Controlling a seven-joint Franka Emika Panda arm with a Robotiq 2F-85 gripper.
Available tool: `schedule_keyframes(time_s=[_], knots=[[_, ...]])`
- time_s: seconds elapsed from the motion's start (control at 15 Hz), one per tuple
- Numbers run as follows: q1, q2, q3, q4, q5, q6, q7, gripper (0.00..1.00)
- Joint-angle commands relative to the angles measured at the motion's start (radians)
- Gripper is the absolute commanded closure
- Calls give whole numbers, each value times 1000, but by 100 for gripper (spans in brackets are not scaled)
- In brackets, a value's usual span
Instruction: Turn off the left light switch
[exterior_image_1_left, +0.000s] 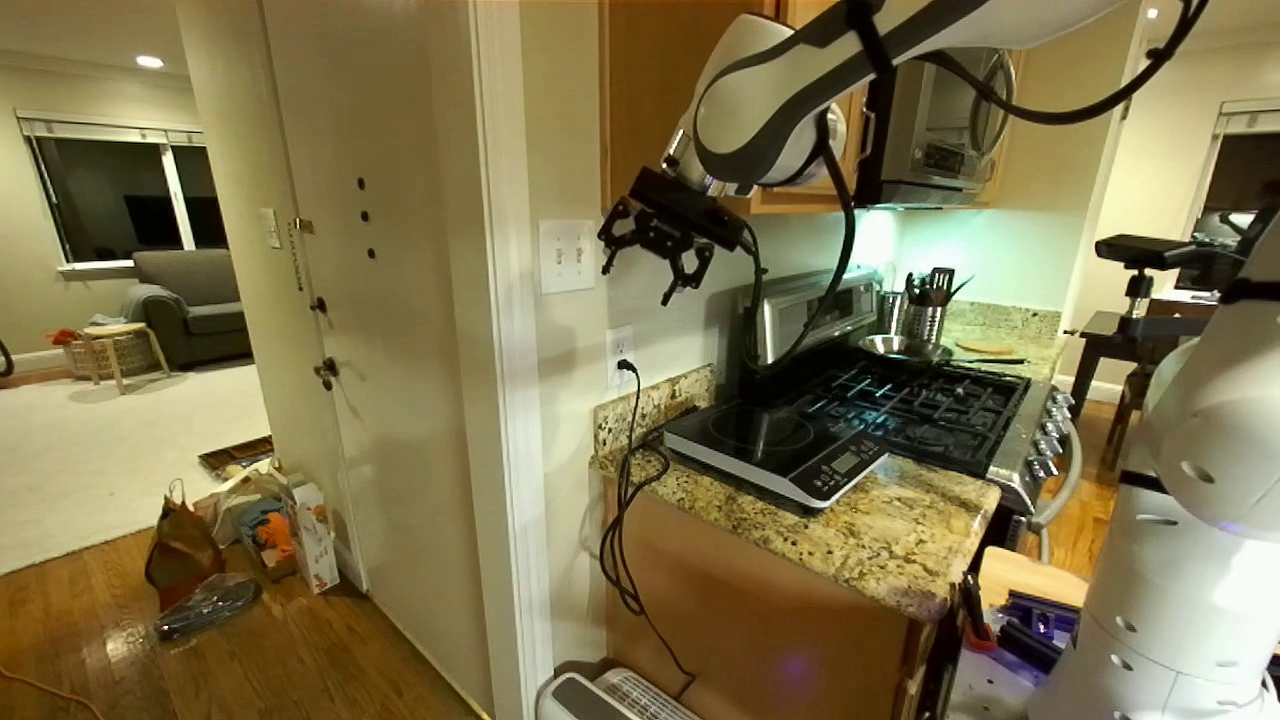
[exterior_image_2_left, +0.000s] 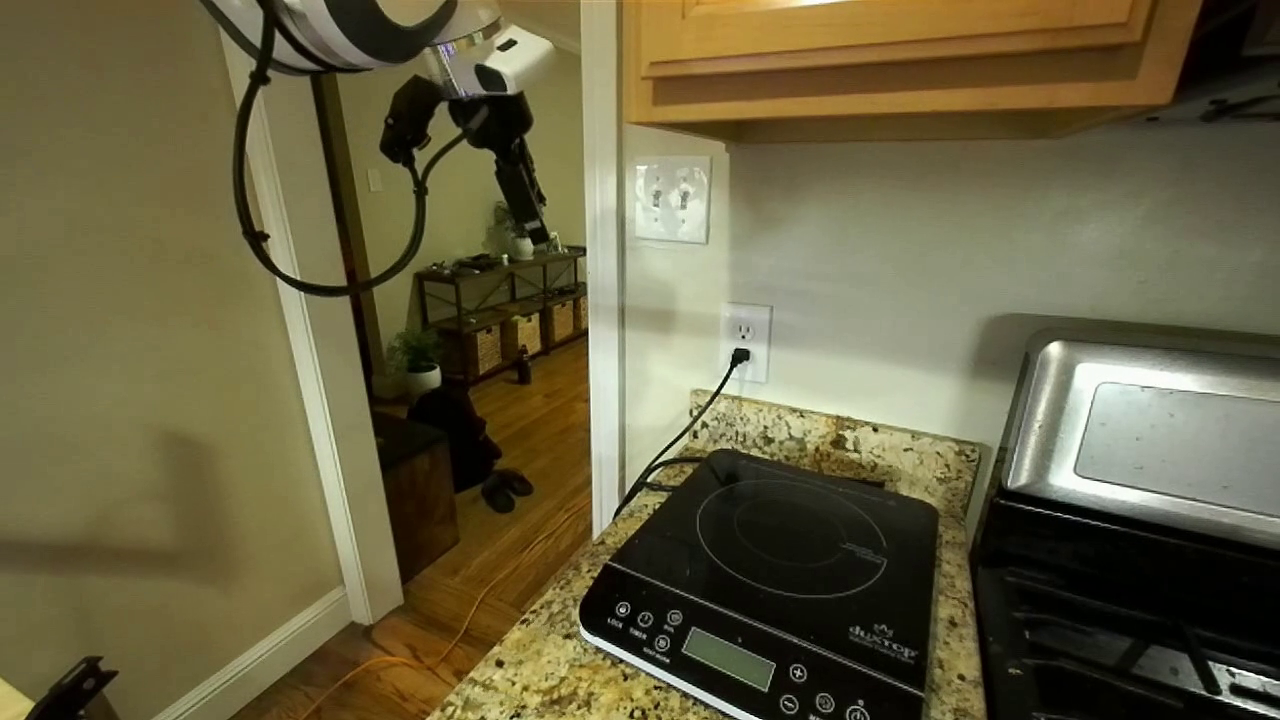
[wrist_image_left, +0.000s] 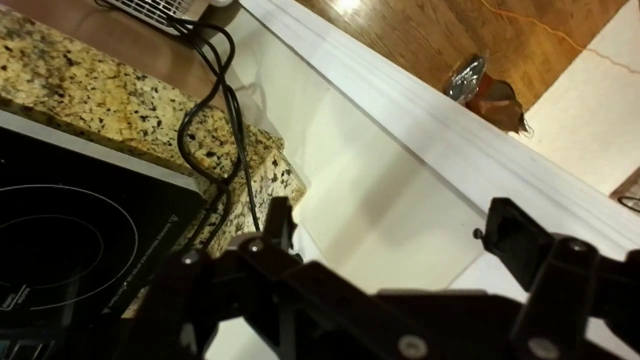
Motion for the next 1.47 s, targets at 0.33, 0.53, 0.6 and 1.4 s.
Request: schedule_keyframes(time_s=[0.33,0.53,0.6,1.4], knots=[[-21,13,-2,-3,0,71,49,0],[-59,39,20,6,-34,157,166,0],[-68,52,23,13,-38,183,213,0],[-120,149,30,48,-139,311,485,0]])
